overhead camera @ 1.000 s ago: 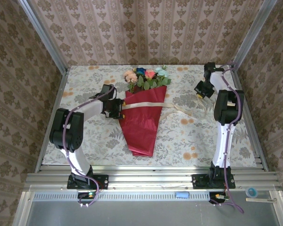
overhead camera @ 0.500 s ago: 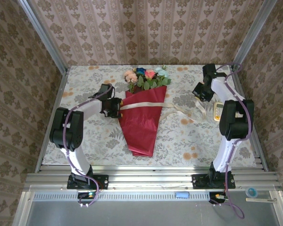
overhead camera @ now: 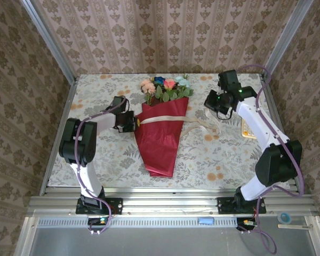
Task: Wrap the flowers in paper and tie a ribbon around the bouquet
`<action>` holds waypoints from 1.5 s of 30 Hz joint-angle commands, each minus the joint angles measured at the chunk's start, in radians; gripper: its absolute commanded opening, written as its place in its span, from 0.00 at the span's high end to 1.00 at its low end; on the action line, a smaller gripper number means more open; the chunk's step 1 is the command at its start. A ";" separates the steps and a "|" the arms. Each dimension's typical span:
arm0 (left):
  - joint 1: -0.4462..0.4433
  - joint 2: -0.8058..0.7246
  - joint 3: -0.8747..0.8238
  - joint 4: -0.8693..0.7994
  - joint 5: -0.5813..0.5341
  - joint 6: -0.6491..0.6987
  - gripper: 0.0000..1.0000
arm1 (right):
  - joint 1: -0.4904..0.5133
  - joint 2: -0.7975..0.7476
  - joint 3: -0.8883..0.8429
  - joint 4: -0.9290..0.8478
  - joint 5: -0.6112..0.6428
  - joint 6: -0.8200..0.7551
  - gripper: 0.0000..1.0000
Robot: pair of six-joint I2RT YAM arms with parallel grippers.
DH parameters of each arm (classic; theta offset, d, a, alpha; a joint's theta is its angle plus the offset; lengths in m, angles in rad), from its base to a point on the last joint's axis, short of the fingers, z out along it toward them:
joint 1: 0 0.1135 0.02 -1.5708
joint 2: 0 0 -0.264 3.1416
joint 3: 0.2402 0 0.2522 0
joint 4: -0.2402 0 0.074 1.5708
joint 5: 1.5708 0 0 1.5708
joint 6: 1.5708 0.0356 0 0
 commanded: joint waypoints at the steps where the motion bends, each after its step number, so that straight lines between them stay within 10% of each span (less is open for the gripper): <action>1: -0.006 -0.028 -0.008 0.004 0.019 0.015 1.00 | 0.071 -0.050 -0.021 0.055 -0.113 0.027 1.00; 12: -0.094 -0.208 -0.082 -0.033 -0.001 0.068 1.00 | 0.256 -0.048 0.036 0.293 -0.215 0.095 1.00; 24: -0.198 -0.266 -0.091 -0.090 -0.005 0.159 1.00 | 0.244 0.320 0.445 0.305 -0.179 0.067 1.00; 33: -0.214 -0.325 -0.144 -0.063 -0.011 0.176 1.00 | 0.298 0.663 0.695 0.102 -0.244 0.028 1.00; 45: -0.189 -0.407 -0.187 -0.077 -0.002 0.209 1.00 | 0.396 0.711 0.529 -0.151 -0.415 -0.167 1.00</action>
